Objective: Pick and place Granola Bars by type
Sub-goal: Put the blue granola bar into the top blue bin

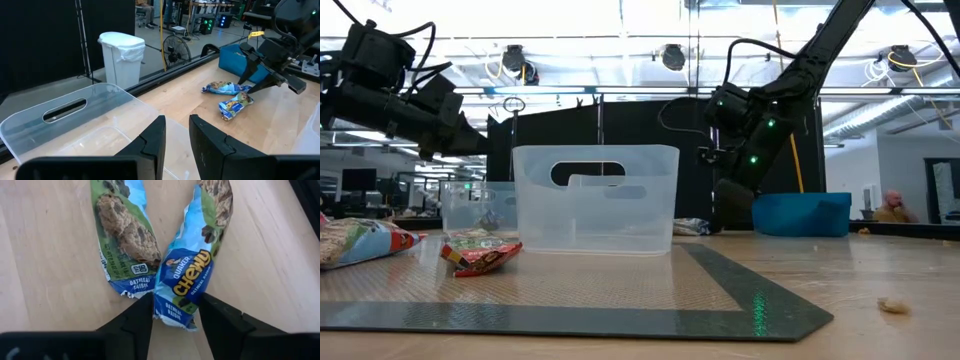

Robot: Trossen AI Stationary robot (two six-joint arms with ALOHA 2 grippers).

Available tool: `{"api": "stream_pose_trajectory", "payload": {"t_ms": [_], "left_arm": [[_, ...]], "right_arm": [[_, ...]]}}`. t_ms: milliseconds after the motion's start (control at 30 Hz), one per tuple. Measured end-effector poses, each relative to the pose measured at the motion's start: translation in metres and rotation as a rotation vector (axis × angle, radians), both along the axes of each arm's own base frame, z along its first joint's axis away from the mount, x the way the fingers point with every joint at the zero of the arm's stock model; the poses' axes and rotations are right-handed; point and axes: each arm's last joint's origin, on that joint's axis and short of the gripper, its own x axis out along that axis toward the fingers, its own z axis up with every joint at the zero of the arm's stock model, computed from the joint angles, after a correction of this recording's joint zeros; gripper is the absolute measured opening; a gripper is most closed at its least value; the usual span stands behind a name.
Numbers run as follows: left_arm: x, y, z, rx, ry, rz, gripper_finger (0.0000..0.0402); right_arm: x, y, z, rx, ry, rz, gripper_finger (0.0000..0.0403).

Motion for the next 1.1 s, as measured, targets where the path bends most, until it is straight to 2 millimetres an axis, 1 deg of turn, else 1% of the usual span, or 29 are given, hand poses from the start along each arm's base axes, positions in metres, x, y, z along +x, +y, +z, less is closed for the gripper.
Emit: {"api": "stream_pose_trajectory", "payload": {"t_ms": [133, 233, 300, 400, 433, 567, 733, 900, 1100], "left_arm": [[0.0, 0.0, 0.0, 0.0, 0.0, 0.0, 0.009], [0.0, 0.0, 0.0, -0.001, -0.001, 0.0, 0.009], [0.0, 0.0, 0.0, -0.002, 0.0, 0.0, 0.009], [0.0, 0.0, -0.001, -0.012, 0.006, 0.001, 0.009], [0.0, 0.0, -0.001, -0.016, 0.003, 0.002, 0.009], [0.0, 0.0, -0.001, -0.025, -0.004, 0.004, 0.009], [0.0, 0.0, -0.001, -0.065, -0.041, 0.012, 0.009], [0.003, -0.003, 0.002, -0.068, -0.073, -0.028, 0.009], [0.012, -0.009, 0.007, -0.013, -0.099, -0.115, 0.009]], "right_arm": [[0.0, 0.0, 0.0, -0.002, 0.002, 0.003, 0.0122], [0.0, 0.0, 0.0, -0.012, 0.009, 0.008, 0.0096], [-0.001, -0.001, 0.0, -0.042, 0.028, 0.002, 0.0071], [-0.002, -0.001, 0.0, -0.077, 0.062, 0.002, 0.002], [-0.003, -0.001, 0.001, -0.079, 0.068, 0.009, 0.0011], [-0.004, 0.001, 0.01, -0.107, 0.063, 0.003, 0.0004], [-0.002, 0.012, 0.034, -0.176, 0.002, 0.043, 0.0001], [0.004, 0.035, 0.065, -0.254, -0.121, 0.145, 0.0001], [0.009, 0.067, 0.093, -0.255, -0.291, 0.327, 0.0001]]}}
